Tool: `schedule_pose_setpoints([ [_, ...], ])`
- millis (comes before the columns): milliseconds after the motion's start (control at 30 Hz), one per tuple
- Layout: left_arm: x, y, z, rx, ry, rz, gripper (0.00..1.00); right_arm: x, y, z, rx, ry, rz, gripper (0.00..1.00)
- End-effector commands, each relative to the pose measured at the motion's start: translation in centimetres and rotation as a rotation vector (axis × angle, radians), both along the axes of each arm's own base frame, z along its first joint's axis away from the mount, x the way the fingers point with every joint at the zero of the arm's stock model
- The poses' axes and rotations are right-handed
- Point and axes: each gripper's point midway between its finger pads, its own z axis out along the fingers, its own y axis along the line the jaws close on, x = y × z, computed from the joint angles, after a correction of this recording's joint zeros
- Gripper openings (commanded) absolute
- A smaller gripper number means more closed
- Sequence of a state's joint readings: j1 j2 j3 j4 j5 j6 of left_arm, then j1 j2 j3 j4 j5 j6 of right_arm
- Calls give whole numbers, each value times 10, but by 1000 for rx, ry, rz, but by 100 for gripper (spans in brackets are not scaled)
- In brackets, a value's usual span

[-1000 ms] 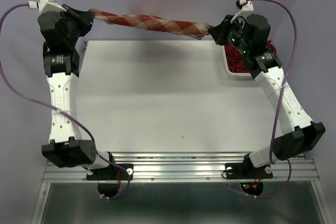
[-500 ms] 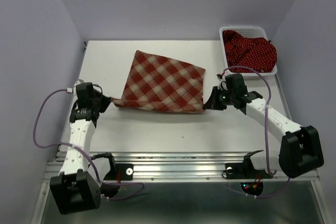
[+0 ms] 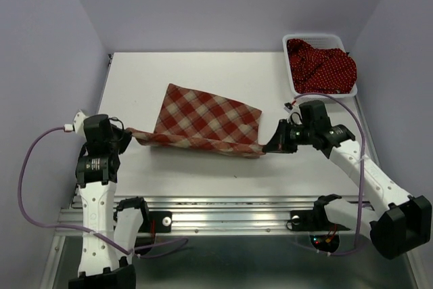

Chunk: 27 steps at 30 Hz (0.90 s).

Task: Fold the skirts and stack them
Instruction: Fold the skirt

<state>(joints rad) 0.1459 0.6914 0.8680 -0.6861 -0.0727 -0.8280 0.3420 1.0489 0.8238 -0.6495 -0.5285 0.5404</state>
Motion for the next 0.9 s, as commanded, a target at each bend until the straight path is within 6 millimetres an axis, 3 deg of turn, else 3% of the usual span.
schedule_pose_setpoints([
  [0, 22, 21, 33, 70, -89, 64, 0, 19, -13, 2, -106, 4, -71, 1],
  [167, 54, 24, 50, 78, -156, 56, 0, 55, -19, 1, -188, -35, -130, 1],
  [233, 69, 22, 44, 62, -148, 34, 0, 71, -20, 10, -190, -68, -156, 1],
  [467, 124, 20, 51, 59, -173, 4, 0, 109, -31, -11, -244, -34, -208, 1],
  [633, 163, 10, 49, 70, -164, -34, 0, 138, -25, -12, -218, -81, -229, 1],
  [867, 205, -4, 22, 85, -86, -46, 0, 166, -32, -30, -225, -67, -278, 1],
])
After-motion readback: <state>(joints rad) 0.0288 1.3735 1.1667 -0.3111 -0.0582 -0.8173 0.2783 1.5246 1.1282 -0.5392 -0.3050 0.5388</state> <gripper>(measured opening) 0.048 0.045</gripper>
